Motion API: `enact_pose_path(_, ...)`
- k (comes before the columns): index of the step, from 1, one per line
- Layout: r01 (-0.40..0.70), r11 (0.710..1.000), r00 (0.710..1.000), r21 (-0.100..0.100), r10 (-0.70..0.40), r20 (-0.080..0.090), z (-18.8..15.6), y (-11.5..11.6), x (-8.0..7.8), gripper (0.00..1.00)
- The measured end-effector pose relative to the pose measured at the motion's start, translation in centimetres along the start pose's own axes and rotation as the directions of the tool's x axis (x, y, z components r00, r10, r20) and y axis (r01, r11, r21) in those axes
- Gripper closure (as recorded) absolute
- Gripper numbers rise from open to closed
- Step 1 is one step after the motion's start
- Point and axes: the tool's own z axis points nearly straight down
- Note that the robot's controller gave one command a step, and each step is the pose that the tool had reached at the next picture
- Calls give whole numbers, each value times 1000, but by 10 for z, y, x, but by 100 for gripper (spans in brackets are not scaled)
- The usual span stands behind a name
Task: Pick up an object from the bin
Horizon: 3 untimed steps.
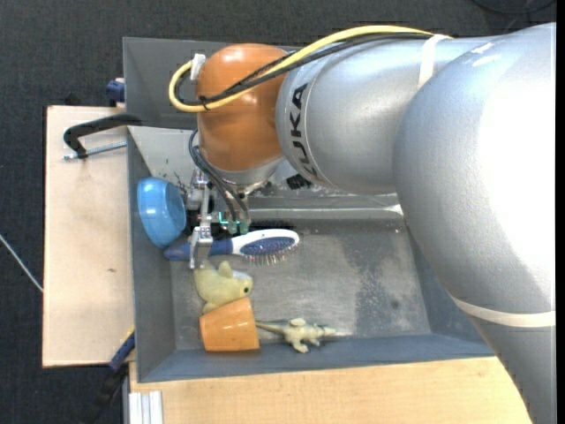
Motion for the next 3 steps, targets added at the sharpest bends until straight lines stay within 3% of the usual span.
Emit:
enact_pose_path(1,48,999,999,-8,-48,25,62,-73,43,0)
enact_pose_path(2,47,999,999,-9,-46,29,61,-74,41,100)
enact_pose_path(3,80,997,997,-3,-80,19,-74,-69,48,100)
